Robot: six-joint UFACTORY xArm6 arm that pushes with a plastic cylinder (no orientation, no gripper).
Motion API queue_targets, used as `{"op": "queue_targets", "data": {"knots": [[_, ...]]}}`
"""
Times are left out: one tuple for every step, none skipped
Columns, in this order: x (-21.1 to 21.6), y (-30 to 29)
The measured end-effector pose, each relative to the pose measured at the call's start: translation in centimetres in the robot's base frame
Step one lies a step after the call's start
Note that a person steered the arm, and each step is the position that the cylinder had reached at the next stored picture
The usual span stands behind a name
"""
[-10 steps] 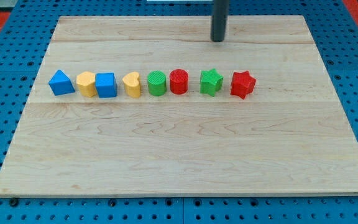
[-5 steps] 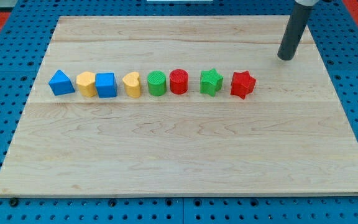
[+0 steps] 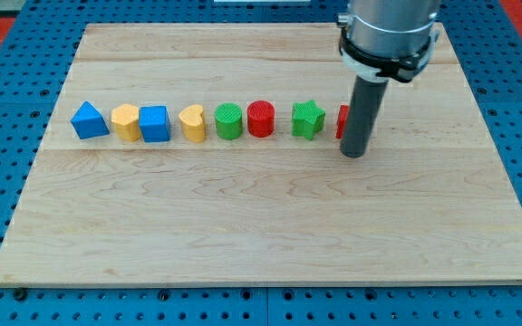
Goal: Push the green star towards the top left corner of the board
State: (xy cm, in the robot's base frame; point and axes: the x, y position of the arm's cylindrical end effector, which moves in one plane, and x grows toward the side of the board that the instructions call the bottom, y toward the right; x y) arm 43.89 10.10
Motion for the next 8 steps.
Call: {"op": "queue_targets", "data": {"knots": [[-4.0, -4.3], [-7.2, -8.3], [-8.9, -9.4], [-9.2, -9.4], [-10.5, -10.0], [-12.3, -18.9], [-13.2, -25.5], [-15.0, -27.9]]}}
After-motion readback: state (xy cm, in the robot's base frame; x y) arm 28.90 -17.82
